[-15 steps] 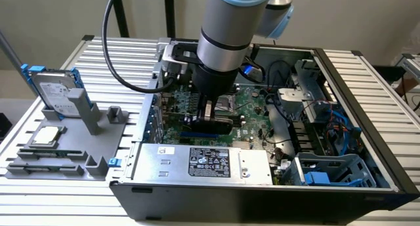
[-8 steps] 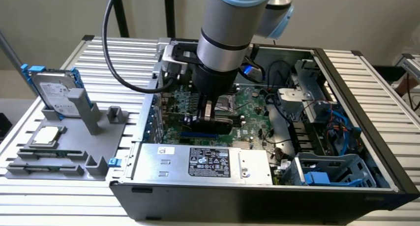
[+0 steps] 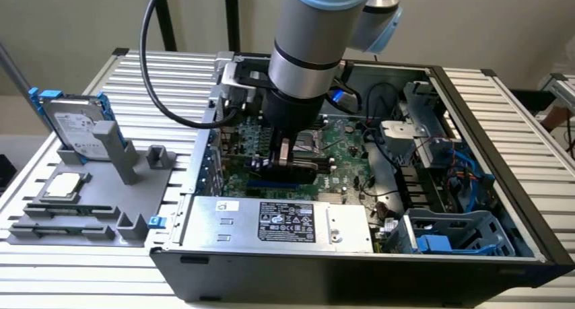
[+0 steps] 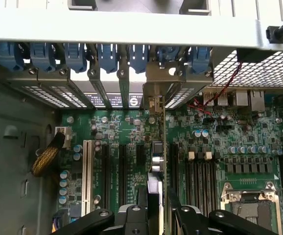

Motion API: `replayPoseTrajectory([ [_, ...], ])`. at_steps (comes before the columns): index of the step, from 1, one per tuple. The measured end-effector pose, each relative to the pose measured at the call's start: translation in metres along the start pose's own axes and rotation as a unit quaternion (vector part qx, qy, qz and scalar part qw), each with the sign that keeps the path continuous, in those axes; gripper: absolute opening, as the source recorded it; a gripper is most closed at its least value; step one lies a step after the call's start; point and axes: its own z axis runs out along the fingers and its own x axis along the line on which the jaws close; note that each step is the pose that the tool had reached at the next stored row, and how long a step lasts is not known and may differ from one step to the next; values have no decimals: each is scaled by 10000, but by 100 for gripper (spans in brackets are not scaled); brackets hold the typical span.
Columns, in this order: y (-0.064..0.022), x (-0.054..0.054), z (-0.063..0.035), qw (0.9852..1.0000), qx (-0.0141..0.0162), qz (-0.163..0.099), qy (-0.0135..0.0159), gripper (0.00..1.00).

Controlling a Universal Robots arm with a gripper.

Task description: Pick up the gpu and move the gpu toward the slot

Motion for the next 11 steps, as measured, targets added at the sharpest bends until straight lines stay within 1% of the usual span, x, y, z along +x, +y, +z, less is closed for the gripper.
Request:
replayPoseTrajectory([
  [11,4,3,51,10000,-1,-4,1,26],
])
